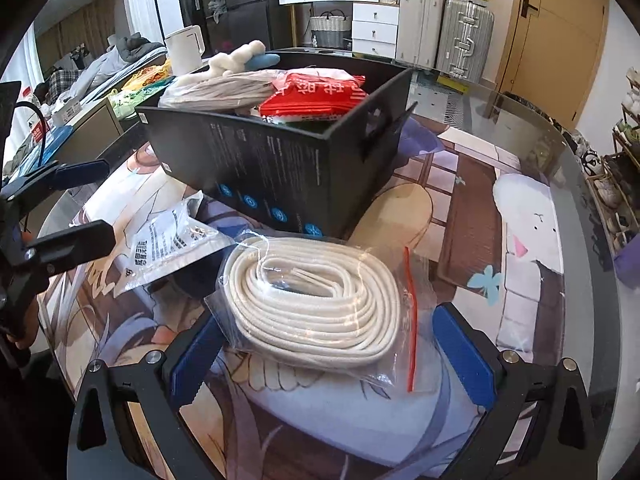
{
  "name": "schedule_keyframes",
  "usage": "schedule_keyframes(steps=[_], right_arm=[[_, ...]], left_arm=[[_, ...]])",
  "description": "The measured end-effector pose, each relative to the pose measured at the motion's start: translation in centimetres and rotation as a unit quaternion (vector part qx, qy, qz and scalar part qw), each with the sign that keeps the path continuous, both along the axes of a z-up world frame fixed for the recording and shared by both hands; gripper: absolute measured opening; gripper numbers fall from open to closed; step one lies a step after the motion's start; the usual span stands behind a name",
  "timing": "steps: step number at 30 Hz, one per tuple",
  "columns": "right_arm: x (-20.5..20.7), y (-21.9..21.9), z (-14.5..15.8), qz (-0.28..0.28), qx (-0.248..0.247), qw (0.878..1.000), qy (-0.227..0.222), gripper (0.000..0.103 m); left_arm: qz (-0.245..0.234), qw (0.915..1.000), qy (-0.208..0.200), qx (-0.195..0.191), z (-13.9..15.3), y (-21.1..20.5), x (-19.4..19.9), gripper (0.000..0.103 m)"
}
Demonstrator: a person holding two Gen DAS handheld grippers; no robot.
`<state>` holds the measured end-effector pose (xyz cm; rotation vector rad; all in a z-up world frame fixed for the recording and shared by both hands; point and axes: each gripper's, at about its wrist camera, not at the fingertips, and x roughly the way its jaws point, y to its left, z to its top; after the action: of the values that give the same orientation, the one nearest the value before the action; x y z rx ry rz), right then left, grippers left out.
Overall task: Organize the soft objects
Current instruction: 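Move both tools back toward the white pouch and bagged rope, then grasp the bagged white rope with the right tool while the left tool grasps the white pouch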
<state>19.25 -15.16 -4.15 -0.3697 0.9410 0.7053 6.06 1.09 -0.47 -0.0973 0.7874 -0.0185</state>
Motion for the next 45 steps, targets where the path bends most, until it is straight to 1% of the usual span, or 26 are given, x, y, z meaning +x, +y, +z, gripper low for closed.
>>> schedule_keyframes(steps=[9, 17, 20, 22, 24, 26, 30, 33, 41, 45], right_arm=[[0.3, 0.9, 0.0, -0.028, 0.001, 1.000, -0.002, 0.102], [0.4, 1.1, 0.0, -0.031, 0.004, 1.000, -0.002, 0.102], [0.1, 1.0, 0.1, -0.025, 0.006, 1.000, -0.005, 0.098], [-0.2, 0.8, 0.2, -0.017, 0.009, 1.000, -0.008, 0.091], [-0.3, 0.5, 0.4, -0.012, 0.011, 1.000, -0.008, 0.079], [-0.3, 0.1, 0.6, -0.011, 0.013, 1.000, -0.007, 0.071], [-0.1, -0.8, 0.8, -0.009, 0.026, 1.000, 0.000, 0.061], [-0.2, -1.5, 1.3, -0.008, 0.032, 0.999, 0.004, 0.060], [-0.6, -3.1, 3.2, -0.006, 0.046, 0.999, -0.014, 0.060], [-0.7, -3.6, 3.8, -0.009, 0.053, 0.998, -0.018, 0.060]], left_arm=[[0.004, 1.0000, 0.004, -0.004, -0.4, 0.5, 0.3, 0.103], [0.003, 1.0000, 0.007, -0.004, -0.6, 0.4, 0.4, 0.103], [0.003, 1.0000, 0.006, -0.004, -0.6, 0.4, 0.3, 0.103], [0.004, 1.0000, 0.006, -0.003, -0.5, 0.3, 0.3, 0.103], [0.003, 1.0000, 0.007, -0.003, -0.5, 0.3, 0.4, 0.103], [0.003, 1.0000, 0.009, 0.000, -0.6, 0.2, 0.5, 0.103], [-0.004, 0.9999, 0.014, -0.001, -0.8, -0.5, 0.6, 0.103], [-0.011, 0.9998, 0.019, -0.004, -1.0, -0.9, 0.8, 0.103], [-0.027, 0.9987, 0.042, -0.007, -1.9, -2.6, 1.8, 0.103], [-0.035, 0.9978, 0.056, 0.000, -2.4, -3.8, 2.6, 0.103]])
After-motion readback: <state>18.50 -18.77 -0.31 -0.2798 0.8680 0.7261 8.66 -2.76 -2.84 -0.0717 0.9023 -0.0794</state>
